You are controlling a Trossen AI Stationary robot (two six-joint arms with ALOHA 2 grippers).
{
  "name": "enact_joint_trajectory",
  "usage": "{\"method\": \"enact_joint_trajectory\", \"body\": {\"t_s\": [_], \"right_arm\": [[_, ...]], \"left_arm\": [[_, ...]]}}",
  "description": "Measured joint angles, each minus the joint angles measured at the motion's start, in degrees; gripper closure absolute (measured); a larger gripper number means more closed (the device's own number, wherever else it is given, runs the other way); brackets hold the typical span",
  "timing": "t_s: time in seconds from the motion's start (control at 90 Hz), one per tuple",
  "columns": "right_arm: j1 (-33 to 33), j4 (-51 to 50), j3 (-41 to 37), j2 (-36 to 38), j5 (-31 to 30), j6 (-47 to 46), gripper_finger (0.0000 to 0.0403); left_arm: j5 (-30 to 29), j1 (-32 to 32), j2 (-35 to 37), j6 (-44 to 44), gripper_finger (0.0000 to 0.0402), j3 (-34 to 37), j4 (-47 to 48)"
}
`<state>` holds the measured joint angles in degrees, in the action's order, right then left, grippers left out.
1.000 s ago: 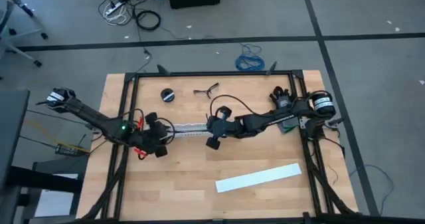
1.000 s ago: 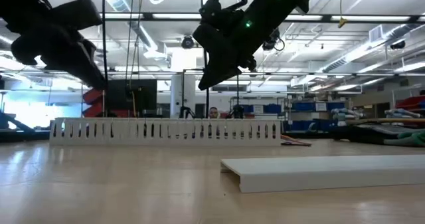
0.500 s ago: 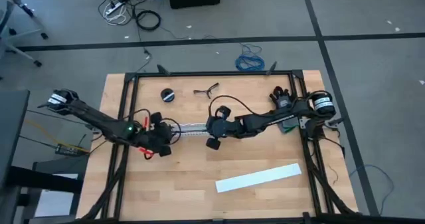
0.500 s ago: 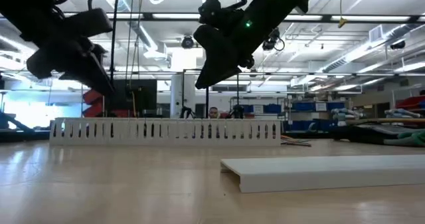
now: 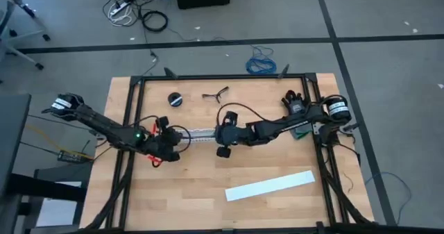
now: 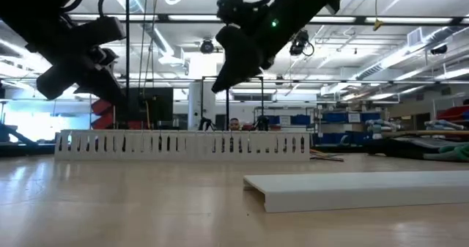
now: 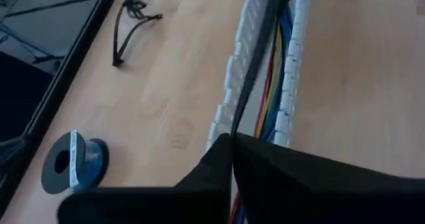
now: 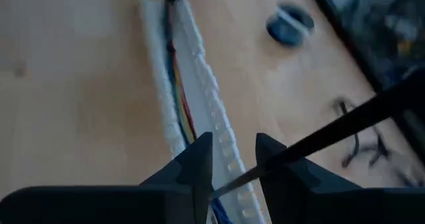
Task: Ziptie cables
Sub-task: Put the zip tied cable wires into the white cable duct
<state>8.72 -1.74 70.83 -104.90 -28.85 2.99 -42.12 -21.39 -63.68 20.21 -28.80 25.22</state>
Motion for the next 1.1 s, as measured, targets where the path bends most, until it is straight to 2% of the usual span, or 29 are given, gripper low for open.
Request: {"method": "enact_joint_trajectory", "body": {"t_s": [0.122, 0.311, 0.467, 0.556, 0.644, 0.711, 0.756, 0.789, 0.856, 0.9, 0.933, 0.978, 1.1], "right_arm": [[1.74, 3.60, 0.11, 1.93, -1.60, 9.49, 0.0291], [5.69, 11.71, 0.04, 5.26, -12.81, 24.74, 0.0290], [10.19, 27.99, 0.04, 8.77, -22.86, 43.07, 0.0290], [12.75, 40.21, 0.04, 10.84, -25.93, 53.11, 0.0290], [14.87, 46.55, 0.13, 12.68, -26.60, 52.33, 0.0291], [15.66, 42.16, 0.15, 13.98, -26.18, 44.34, 0.0291], [16.03, 34.32, 0.15, 14.56, -24.03, 36.94, 0.0291], [16.01, 27.47, 0.15, 14.68, -20.23, 30.64, 0.0291], [15.15, 16.31, 0.03, 13.67, -6.74, 18.52, 0.0291], [14.21, 14.27, 0.01, 11.83, 2.43, 12.63, 0.0292], [13.63, 14.69, 0.00, 9.86, 6.84, 10.09, 0.0292], [12.90, 17.27, 0.00, 6.70, 9.52, 8.36, 0.0292], [9.63, 25.52, 0.04, -3.93, 9.83, 8.16, 0.0292]], "left_arm": [[-0.08, -0.02, 0.00, 2.65, 0.0401, 0.83, 0.62], [-0.01, -0.02, -0.02, 5.45, 0.0401, 4.56, -1.52], [-0.12, 0.00, -0.01, 5.55, 0.0401, 4.98, -2.25], [-0.10, 0.00, -0.02, 5.33, 0.0401, 5.03, -2.38], [-0.10, 0.00, -0.02, 5.31, 0.0401, 5.03, -2.27], [-0.14, 0.00, 0.00, 5.23, 0.0401, 5.03, -2.37], [-0.35, 0.02, 0.02, 4.75, 0.0401, 5.03, -2.84], [-0.49, 0.02, 0.02, 4.36, 0.0401, 5.03, -3.15], [-0.86, 0.02, 0.04, 4.20, 0.0401, 5.03, -3.21], [-1.18, 0.06, 0.04, 4.16, 0.0401, 5.03, -3.18], [-1.30, 0.16, 0.04, 4.16, 0.0401, 5.03, -3.20], [-1.22, 0.40, 0.04, 4.15, 0.0401, 5.03, -3.18], [-1.06, 0.92, 0.04, 4.15, 0.0401, 5.03, -3.17]]}}
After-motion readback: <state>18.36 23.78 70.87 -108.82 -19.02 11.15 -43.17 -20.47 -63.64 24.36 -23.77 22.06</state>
